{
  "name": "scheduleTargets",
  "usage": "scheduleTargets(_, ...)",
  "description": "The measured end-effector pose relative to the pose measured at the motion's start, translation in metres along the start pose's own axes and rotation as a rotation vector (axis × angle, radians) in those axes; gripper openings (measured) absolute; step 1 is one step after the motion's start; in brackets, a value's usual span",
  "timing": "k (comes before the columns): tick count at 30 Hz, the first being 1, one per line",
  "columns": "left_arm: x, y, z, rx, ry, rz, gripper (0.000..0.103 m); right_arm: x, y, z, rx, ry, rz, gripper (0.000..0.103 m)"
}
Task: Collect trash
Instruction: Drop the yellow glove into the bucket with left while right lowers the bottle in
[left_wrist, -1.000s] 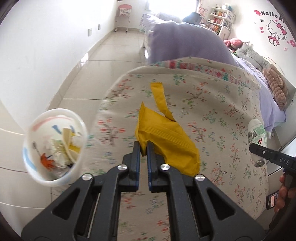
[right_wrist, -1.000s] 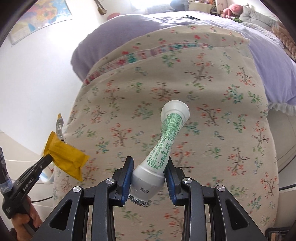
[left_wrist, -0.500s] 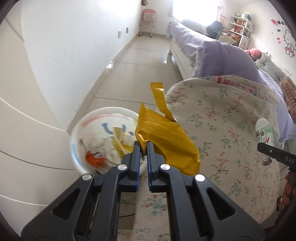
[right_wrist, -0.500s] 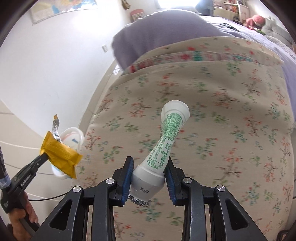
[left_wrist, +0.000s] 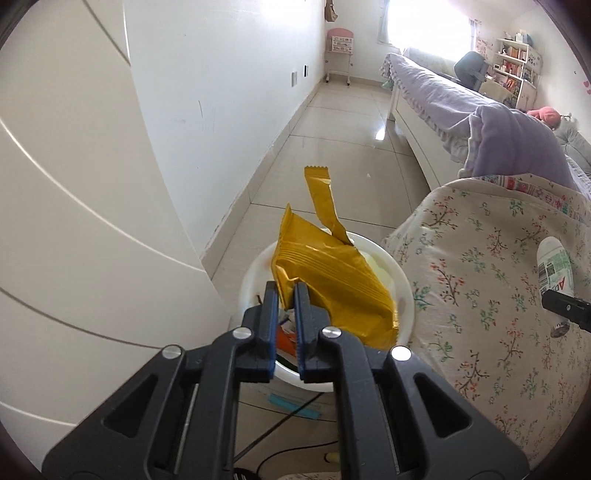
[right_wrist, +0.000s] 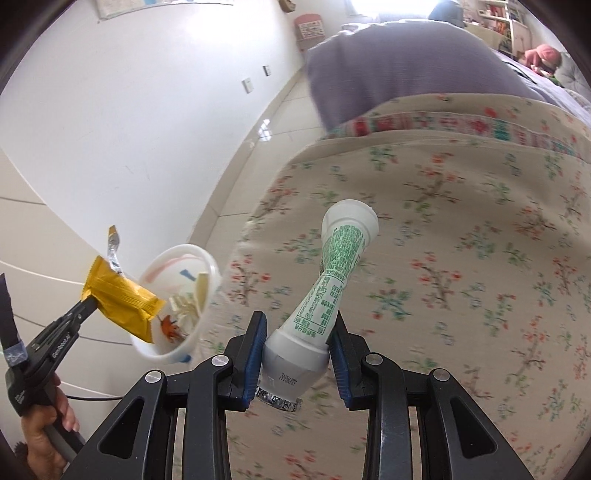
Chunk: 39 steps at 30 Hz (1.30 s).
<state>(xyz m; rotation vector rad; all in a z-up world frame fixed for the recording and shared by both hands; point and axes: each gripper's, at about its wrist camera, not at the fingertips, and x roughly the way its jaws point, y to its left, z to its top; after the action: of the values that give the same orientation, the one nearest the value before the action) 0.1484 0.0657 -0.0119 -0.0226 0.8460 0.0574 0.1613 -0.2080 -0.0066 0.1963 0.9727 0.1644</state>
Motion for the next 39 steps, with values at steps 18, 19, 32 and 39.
scheduleTargets(18,0.005,0.037,-0.015,-0.06,0.162,0.005,0.085,0.057,0.083,0.005,-0.077,0.028,0.188,0.034)
scheduleTargets(19,0.006,0.039,-0.016,-0.063,0.17,0.006,0.085,0.061,0.087,0.005,-0.082,0.029,0.194,0.034)
scheduleTargets(32,0.008,0.057,-0.019,-0.091,0.196,0.022,0.09,0.094,0.109,0.006,-0.092,0.014,0.292,0.069)
scheduleTargets(39,0.005,0.054,-0.02,-0.075,0.191,0.026,0.096,0.078,0.098,0.008,-0.087,-0.031,0.272,0.075)
